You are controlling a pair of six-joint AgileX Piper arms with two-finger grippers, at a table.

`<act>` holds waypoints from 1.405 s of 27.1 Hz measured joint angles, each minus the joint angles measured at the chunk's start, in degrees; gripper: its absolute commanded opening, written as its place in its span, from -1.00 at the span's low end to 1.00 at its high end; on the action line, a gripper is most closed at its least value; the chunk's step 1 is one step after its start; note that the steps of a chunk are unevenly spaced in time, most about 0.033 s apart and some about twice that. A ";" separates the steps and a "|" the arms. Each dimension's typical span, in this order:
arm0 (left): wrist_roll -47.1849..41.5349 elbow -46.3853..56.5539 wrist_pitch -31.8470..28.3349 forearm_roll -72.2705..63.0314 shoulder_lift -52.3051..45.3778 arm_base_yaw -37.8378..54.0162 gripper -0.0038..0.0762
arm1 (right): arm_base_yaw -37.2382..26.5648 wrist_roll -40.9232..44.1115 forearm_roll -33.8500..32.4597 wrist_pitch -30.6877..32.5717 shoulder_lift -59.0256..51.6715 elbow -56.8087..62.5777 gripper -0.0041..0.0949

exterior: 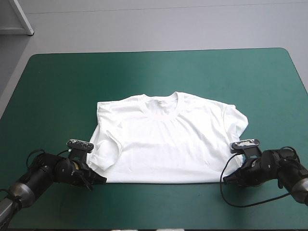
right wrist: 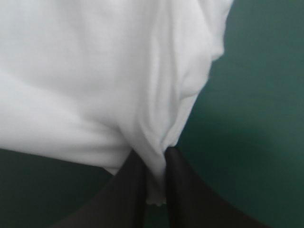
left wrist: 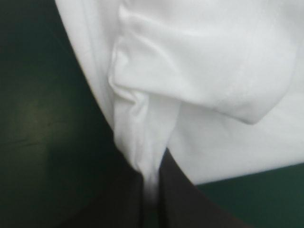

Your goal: Fold the cloth

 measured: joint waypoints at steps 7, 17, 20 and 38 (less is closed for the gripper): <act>-0.40 0.24 0.81 2.69 -1.76 0.00 -0.86 | 0.00 -1.28 1.40 2.34 -1.07 -0.10 -0.94; -0.88 0.73 13.85 7.69 -13.72 0.05 -0.86 | 0.00 0.89 3.23 16.95 -20.13 0.36 -0.94; -0.88 -0.72 18.46 7.69 -18.13 0.05 -0.86 | 0.00 2.68 3.56 20.54 -27.18 0.44 -0.94; 0.69 -17.34 10.17 9.25 -11.27 0.05 -0.86 | 0.00 3.95 2.54 13.44 -25.41 -13.14 -0.95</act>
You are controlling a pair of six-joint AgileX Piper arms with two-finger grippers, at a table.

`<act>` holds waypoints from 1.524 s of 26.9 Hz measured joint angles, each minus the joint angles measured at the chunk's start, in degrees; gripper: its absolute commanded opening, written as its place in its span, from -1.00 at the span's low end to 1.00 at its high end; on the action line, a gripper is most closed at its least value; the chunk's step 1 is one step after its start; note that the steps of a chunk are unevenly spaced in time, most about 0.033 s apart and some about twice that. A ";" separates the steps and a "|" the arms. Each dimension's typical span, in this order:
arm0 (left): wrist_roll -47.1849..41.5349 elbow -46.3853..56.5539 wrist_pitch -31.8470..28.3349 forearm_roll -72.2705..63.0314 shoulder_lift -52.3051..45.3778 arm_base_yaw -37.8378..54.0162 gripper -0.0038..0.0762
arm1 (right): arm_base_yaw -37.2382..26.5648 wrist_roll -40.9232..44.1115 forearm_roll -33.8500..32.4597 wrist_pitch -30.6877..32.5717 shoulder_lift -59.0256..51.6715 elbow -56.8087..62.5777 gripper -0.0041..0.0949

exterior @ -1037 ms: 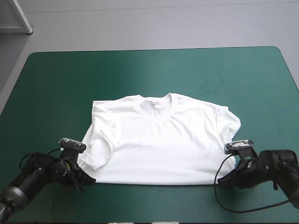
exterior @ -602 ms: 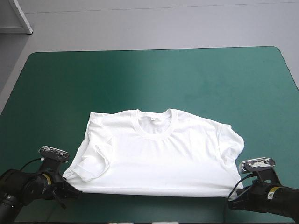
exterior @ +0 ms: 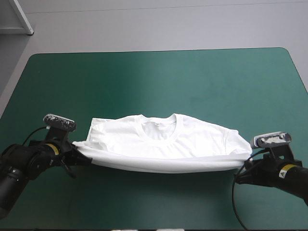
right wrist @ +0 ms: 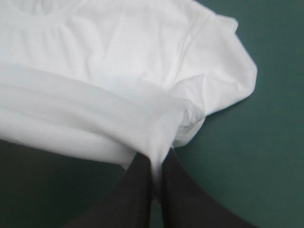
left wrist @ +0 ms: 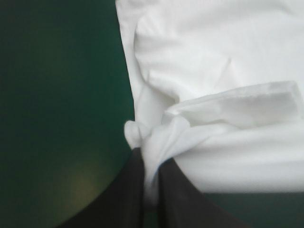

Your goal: Fold the cloth

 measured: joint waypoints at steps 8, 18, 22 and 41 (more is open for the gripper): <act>-6.81 -8.24 -15.27 9.45 18.16 0.50 -0.86 | 0.00 -4.35 -1.30 -15.63 22.45 -4.38 -0.95; -9.34 -9.03 -24.34 10.60 28.87 0.50 -0.85 | 0.00 -4.98 -1.30 -20.78 34.32 -9.79 -0.54; -10.63 -9.09 -26.53 10.81 29.45 0.90 -0.78 | 0.00 -4.41 -2.18 -22.28 36.20 -10.92 -0.16; -11.52 -16.94 -24.64 11.81 29.63 8.37 0.35 | -10.94 -0.06 -8.13 -21.25 34.49 -11.93 -0.16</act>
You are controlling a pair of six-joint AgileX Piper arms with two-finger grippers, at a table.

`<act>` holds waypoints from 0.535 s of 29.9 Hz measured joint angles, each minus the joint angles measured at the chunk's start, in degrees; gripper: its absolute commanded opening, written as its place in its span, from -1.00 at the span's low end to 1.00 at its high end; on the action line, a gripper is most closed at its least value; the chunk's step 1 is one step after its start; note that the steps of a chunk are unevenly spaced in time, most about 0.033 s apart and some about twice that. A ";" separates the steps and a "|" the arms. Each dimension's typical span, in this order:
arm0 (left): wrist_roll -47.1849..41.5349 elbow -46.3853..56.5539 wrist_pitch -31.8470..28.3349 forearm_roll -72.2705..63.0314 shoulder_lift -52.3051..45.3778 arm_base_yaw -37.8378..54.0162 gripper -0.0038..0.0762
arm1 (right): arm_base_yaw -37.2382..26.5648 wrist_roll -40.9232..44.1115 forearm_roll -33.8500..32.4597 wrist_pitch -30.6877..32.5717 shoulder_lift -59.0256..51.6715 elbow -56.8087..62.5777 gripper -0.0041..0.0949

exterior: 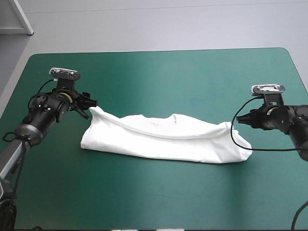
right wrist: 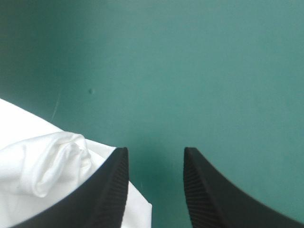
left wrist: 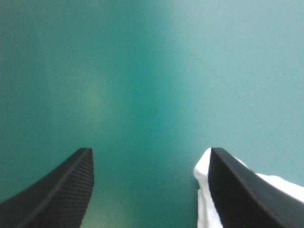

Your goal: Fold the cloth

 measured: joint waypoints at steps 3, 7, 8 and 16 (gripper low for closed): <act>3.01 -0.37 1.63 -3.13 -0.31 -1.83 0.22 | 0.00 0.01 0.00 0.58 -3.33 -0.04 -0.16; 10.84 -0.47 4.18 -12.23 -1.40 -8.06 -0.28 | 0.00 -0.01 0.00 3.34 -9.18 -0.07 -0.18; 13.30 -0.49 4.99 -14.64 -1.56 -9.69 -0.47 | 0.00 -0.01 0.06 4.30 -10.40 -0.07 -0.20; 26.27 -0.64 8.13 -32.92 0.36 -24.55 -0.85 | 0.00 -3.37 5.82 15.11 -16.82 -0.25 -0.26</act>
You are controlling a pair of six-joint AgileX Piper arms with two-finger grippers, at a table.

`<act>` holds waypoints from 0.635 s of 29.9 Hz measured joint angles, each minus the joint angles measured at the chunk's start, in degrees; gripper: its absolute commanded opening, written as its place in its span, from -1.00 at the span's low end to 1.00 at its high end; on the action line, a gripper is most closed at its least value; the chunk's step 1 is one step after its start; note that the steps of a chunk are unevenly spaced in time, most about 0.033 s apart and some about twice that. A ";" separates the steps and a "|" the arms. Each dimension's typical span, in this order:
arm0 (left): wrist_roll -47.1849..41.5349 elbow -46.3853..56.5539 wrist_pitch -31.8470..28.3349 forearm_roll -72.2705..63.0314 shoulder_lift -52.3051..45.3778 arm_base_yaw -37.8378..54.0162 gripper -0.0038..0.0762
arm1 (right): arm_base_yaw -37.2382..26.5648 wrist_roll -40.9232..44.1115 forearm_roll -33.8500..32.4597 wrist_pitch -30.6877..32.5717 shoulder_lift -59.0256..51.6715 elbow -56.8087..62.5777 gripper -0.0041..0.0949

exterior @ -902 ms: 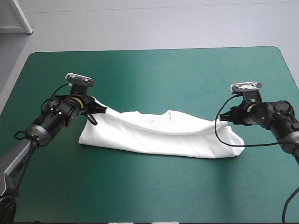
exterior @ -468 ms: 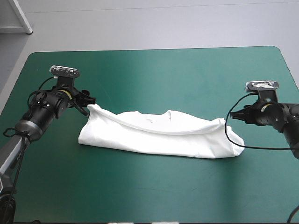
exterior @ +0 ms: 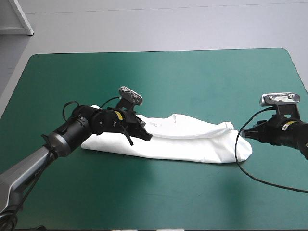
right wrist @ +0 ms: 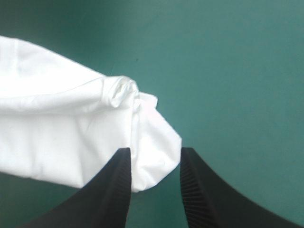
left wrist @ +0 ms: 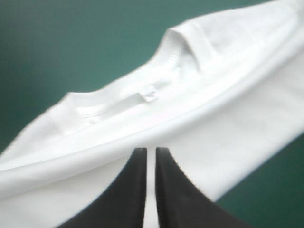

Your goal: Fold the cloth

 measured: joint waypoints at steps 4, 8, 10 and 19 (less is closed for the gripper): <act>2.37 0.00 1.05 -4.42 4.49 -3.04 -0.85 | 0.00 -2.18 2.85 1.91 -0.11 0.49 -0.25; 5.35 0.00 1.76 -7.37 10.00 -4.55 -0.85 | 0.00 -2.79 3.33 1.67 -0.04 3.37 -0.21; 6.99 0.00 1.76 -9.00 12.56 -4.67 -0.85 | 0.00 -3.31 3.94 1.54 0.23 5.52 -0.12; 9.15 -0.47 -0.53 -10.70 16.63 -4.73 -0.86 | 0.00 -7.06 9.96 -5.59 6.52 10.95 0.49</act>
